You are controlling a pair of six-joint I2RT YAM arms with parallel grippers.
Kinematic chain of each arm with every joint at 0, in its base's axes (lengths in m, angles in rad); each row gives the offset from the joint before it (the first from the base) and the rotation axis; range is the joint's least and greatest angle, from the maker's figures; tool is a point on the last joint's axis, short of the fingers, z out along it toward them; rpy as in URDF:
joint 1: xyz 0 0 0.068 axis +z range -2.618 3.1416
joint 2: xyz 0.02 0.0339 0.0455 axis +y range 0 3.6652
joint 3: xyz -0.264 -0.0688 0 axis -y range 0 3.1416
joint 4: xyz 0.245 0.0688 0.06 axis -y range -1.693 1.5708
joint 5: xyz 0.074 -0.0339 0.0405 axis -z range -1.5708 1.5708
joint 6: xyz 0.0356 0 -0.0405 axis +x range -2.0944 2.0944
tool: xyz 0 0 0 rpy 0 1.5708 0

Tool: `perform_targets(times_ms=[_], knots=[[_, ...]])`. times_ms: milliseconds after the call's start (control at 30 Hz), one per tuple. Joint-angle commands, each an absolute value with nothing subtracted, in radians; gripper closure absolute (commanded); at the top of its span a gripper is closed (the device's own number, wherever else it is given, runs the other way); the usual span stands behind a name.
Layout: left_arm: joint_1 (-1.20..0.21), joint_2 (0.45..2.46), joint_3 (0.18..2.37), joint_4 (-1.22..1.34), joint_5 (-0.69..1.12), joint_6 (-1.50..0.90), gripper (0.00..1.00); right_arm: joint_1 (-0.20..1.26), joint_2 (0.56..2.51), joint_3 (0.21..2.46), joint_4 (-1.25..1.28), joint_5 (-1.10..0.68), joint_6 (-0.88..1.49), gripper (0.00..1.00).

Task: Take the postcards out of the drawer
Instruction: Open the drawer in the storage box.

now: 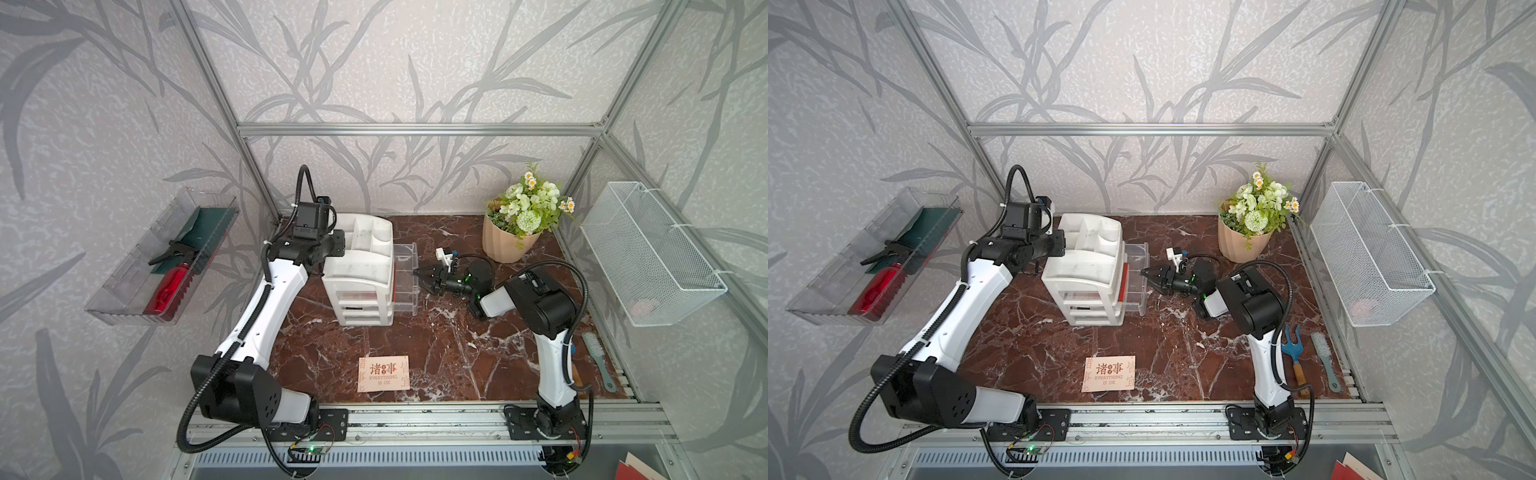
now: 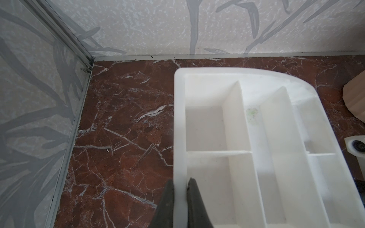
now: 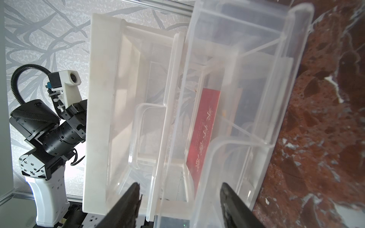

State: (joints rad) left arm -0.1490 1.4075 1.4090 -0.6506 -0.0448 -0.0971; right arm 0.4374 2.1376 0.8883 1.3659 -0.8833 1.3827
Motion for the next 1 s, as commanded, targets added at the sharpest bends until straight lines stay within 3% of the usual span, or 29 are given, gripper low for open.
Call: perform_targets(times_ms=[0,967], knots=[[-0.144,1.379,1.391,-0.701,-0.097,-0.061,1.0,0.44,2.122,0.904,1.405,-0.877,1.38,0.39],[-0.147,1.393,1.387,-0.696,-0.1,-0.061,1.0,0.417,2.085,0.897,1.406,-0.89,1.39,0.56]])
